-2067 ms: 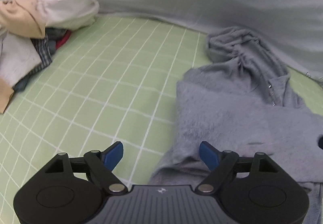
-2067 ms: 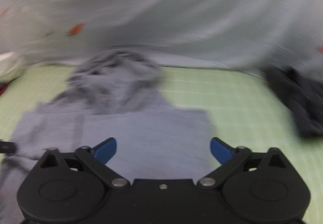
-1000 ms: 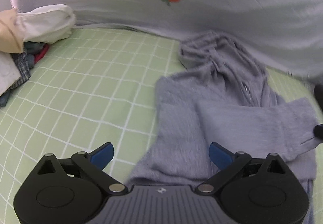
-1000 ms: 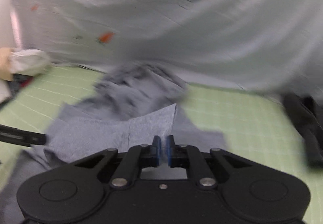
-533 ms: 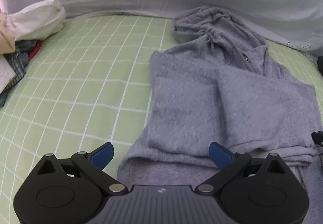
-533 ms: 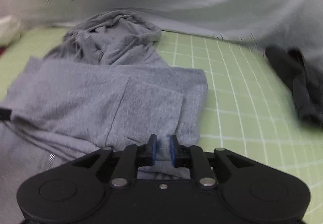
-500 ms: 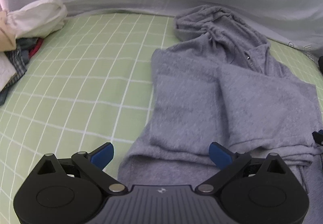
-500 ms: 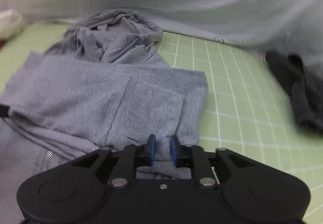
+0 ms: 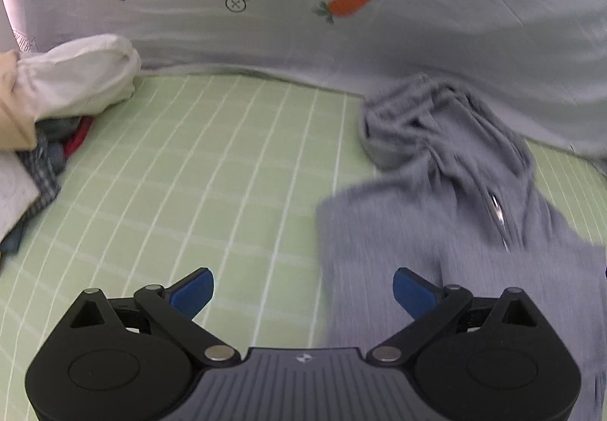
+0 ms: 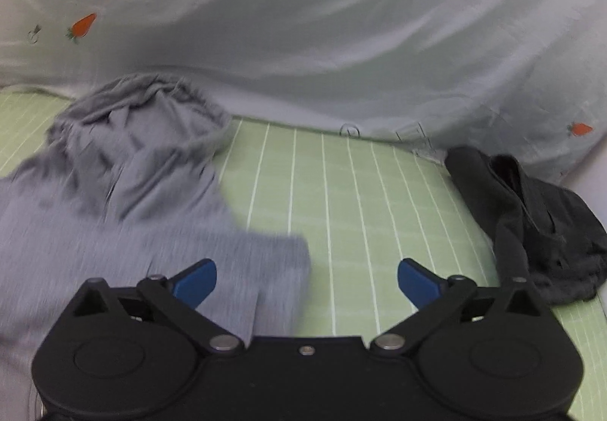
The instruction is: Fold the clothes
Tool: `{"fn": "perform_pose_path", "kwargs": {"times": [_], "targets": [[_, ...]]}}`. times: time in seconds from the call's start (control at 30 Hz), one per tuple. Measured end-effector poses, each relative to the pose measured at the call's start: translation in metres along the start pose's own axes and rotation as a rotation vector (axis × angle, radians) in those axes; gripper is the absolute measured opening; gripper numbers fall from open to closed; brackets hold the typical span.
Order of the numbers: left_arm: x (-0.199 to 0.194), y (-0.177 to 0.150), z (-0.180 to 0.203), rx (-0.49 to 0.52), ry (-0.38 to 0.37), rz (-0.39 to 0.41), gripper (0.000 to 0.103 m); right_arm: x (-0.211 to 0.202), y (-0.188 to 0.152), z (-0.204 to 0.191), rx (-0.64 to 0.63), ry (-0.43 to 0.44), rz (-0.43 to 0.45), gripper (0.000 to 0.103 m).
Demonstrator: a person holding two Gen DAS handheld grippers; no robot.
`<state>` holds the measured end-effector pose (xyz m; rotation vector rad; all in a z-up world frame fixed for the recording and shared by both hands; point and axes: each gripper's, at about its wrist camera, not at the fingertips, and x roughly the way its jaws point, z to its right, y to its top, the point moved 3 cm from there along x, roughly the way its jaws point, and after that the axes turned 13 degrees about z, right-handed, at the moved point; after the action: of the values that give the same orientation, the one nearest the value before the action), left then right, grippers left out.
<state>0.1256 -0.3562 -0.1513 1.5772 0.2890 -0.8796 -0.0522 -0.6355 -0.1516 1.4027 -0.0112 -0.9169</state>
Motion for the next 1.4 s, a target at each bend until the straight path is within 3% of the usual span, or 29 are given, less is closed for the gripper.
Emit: {"fn": "perform_pose_path", "kwargs": {"times": [0.17,0.23,0.47,0.63,0.7,0.77,0.83,0.97,1.13,1.4], "targets": [[0.046,0.040,0.000,-0.118,-0.025,-0.018,0.100,0.054,0.028,-0.001,-0.003,0.033,0.007,0.103],[0.066,0.057,0.006,-0.109,-0.031,0.006,0.100,0.079,0.042,-0.002,-0.015,0.046,0.022,0.103],[0.134,0.088,0.048,0.077,-0.084,0.031,0.100,0.165,0.083,-0.019,0.001,0.140,0.056,0.103],[0.161,0.081,0.076,0.268,-0.077,0.012,0.100,0.205,0.081,-0.038,-0.084,0.102,-0.010,0.103],[0.164,0.077,0.079,0.319,-0.047,0.034,0.100,0.209,0.078,-0.038,-0.098,0.074,-0.006,0.103],[0.163,0.078,0.075,0.344,0.046,0.080,0.101,0.210,0.077,-0.038,-0.116,0.036,0.009,0.103],[0.157,0.080,0.068,0.355,0.122,0.126,0.101,0.205,0.077,-0.038,-0.174,-0.030,0.027,0.103],[0.131,0.088,0.061,0.346,0.158,0.211,0.101,0.175,0.078,-0.030,-0.206,-0.124,0.111,0.102],[0.080,0.098,0.063,0.301,0.145,0.309,0.101,0.110,0.085,-0.012,-0.176,-0.200,0.226,0.102],[0.009,0.083,0.046,0.137,0.062,0.315,0.101,0.002,0.070,0.014,-0.144,-0.264,0.316,0.102]]}}
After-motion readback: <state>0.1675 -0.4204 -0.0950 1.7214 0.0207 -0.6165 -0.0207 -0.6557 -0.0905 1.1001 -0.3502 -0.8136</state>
